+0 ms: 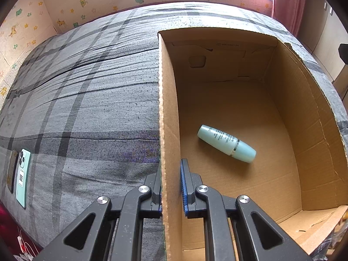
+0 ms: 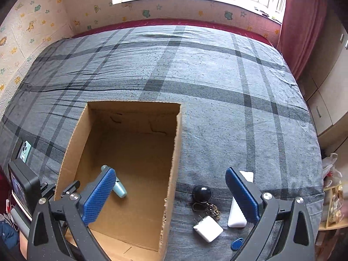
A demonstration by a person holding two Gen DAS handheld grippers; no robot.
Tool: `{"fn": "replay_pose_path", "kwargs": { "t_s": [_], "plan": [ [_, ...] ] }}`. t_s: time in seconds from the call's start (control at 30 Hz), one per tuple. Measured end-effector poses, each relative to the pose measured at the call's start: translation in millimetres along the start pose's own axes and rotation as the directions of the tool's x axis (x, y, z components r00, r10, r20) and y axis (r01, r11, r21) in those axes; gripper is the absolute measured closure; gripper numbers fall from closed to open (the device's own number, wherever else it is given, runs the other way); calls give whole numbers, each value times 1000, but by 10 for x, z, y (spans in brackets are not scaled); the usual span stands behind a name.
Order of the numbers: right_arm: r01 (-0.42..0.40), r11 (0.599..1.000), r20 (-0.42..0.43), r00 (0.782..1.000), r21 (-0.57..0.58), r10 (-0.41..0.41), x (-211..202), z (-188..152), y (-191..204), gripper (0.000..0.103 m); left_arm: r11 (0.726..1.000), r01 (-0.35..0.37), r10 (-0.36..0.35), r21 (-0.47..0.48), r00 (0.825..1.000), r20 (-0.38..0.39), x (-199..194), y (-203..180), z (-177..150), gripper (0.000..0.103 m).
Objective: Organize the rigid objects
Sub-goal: 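Move the right tool to the white remote and grasp it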
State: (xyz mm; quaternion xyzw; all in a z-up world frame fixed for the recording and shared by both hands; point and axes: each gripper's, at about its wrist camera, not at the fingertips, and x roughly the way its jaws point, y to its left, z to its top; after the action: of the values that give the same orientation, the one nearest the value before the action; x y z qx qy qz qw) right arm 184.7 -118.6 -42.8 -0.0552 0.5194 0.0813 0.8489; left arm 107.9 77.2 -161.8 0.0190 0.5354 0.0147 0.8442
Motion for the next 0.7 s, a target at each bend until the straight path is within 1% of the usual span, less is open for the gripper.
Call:
{"fn": "replay_pose_path", "kwargs": {
  "t_s": [0.33,0.53,0.7],
  "plan": [
    [51,995,-8,999,86,-50,-3,-139,-679,0,1000,-1,1,1,1000,-2,1,13,2,90],
    [60,989,-51,997,137,-53,223,-249,-1076,0,1000,-4,4,4,1000,-1,3,2,10,90],
    [94,981,-99,992,170,-78,525,-358,-1362,0,1000,-6,6,6,1000,0,1,1,9,90]
  ]
}}
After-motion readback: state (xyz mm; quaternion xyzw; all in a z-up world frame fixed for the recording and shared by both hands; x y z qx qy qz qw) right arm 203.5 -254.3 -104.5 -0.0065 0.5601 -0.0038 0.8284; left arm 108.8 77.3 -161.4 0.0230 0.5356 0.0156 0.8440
